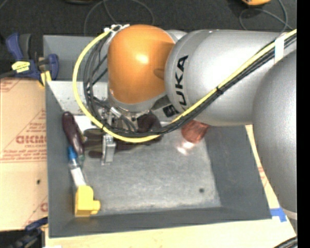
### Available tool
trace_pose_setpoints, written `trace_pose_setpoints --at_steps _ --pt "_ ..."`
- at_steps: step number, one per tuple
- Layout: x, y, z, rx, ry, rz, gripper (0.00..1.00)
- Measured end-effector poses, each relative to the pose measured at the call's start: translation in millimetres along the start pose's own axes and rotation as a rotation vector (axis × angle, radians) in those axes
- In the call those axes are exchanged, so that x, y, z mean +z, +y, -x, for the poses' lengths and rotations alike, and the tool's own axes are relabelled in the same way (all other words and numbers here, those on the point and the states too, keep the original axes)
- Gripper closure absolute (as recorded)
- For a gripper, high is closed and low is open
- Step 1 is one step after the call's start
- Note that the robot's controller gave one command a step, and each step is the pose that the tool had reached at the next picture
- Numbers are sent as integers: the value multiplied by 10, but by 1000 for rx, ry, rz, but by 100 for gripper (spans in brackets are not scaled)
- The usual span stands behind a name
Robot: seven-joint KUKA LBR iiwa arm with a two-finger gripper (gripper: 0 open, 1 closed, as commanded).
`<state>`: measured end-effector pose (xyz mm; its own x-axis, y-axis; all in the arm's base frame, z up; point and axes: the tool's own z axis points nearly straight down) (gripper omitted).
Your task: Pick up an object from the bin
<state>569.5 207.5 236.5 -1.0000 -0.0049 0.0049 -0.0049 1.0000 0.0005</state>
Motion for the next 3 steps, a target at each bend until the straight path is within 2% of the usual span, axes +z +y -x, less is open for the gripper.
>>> trace_pose_setpoints --at_steps 1,2,3 --pt "-45 -14 8 4 -6 1 0" --pt "363 -172 192 -94 -11 0 0" --pt "670 -563 584 -330 -11 -1 0"
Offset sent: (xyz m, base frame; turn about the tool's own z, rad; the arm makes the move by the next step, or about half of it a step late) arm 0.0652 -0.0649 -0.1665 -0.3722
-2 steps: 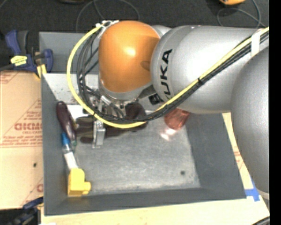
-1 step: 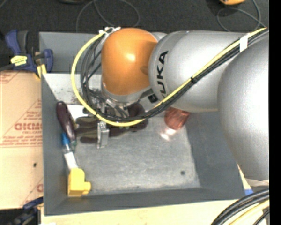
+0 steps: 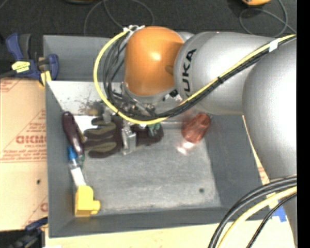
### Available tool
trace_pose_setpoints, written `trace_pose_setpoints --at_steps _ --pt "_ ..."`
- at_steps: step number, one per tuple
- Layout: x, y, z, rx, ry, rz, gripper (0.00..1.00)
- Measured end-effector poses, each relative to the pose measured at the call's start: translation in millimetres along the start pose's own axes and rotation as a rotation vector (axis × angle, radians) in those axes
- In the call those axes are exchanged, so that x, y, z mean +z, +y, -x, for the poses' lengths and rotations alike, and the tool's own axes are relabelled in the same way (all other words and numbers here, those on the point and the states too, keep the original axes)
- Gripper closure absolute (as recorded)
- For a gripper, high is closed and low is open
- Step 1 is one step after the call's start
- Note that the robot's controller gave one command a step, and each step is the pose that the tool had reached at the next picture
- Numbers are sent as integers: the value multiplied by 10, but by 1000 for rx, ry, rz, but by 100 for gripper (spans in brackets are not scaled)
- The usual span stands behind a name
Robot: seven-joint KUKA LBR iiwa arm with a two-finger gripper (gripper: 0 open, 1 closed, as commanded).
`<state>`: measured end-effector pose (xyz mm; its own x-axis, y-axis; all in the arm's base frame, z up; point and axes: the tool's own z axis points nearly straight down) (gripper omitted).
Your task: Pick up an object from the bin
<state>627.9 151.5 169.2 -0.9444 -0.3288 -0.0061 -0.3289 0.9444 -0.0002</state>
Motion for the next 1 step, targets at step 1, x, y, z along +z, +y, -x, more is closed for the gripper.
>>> trace_pose_setpoints --at_steps 1 --pt "253 -320 -113 -83 -1 -3 0"
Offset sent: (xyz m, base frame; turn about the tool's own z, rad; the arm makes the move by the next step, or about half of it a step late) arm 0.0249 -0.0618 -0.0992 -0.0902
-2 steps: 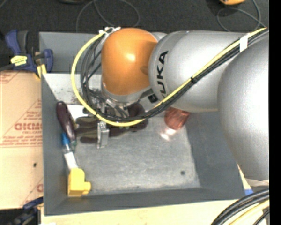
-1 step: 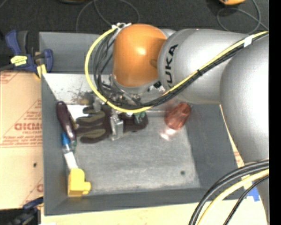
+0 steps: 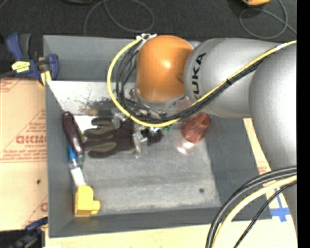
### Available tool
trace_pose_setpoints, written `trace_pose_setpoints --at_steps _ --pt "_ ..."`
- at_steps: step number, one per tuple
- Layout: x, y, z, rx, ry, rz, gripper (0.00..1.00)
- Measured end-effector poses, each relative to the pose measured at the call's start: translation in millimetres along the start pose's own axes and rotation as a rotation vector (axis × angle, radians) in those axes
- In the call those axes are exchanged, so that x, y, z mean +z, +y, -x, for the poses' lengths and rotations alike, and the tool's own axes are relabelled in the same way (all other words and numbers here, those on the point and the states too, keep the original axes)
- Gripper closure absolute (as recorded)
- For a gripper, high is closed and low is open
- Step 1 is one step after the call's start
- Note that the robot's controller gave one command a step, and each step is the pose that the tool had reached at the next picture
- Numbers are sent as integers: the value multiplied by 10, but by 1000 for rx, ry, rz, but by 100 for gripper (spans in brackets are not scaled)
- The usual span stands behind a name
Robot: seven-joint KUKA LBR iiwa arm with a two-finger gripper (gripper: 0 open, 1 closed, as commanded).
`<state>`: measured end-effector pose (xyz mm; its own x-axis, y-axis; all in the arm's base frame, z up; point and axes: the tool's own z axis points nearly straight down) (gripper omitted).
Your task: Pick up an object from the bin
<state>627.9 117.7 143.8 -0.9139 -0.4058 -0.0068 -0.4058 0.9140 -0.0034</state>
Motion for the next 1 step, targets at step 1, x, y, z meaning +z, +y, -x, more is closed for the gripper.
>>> trace_pose_setpoints --at_steps 1 --pt "560 -282 121 -5 -11 1 0"
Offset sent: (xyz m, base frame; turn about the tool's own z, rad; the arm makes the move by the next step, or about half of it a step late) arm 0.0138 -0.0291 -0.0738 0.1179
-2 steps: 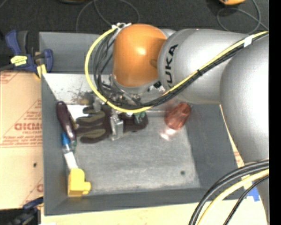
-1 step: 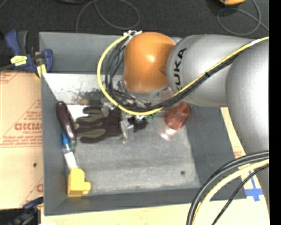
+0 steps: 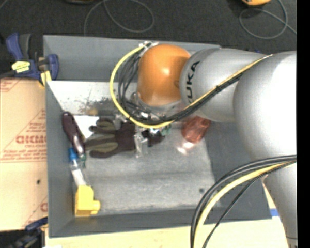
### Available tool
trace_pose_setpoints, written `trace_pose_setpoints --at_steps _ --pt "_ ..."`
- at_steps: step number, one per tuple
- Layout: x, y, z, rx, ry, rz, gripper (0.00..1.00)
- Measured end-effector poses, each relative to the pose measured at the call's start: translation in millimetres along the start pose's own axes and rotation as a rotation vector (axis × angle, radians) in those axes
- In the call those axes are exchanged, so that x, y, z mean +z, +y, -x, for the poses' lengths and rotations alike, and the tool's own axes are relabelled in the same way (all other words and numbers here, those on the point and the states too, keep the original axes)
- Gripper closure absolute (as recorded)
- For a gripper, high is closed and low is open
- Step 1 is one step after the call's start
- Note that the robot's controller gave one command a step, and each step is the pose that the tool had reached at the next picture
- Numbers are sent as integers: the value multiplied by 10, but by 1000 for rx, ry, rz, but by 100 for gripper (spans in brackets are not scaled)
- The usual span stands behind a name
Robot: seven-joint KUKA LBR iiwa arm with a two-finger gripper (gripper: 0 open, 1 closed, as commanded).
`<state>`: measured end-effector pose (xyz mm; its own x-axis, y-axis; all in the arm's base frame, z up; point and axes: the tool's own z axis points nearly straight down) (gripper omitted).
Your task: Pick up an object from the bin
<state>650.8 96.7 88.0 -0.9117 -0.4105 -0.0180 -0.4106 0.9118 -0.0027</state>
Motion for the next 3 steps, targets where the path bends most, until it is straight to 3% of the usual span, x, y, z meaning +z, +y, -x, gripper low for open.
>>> trace_pose_setpoints --at_steps 1,2,3 --pt "253 -90 9 73 -16 -4 100" --pt "156 -51 -102 122 5 -1 100" --pt "114 -53 -101 118 5 -1 100"
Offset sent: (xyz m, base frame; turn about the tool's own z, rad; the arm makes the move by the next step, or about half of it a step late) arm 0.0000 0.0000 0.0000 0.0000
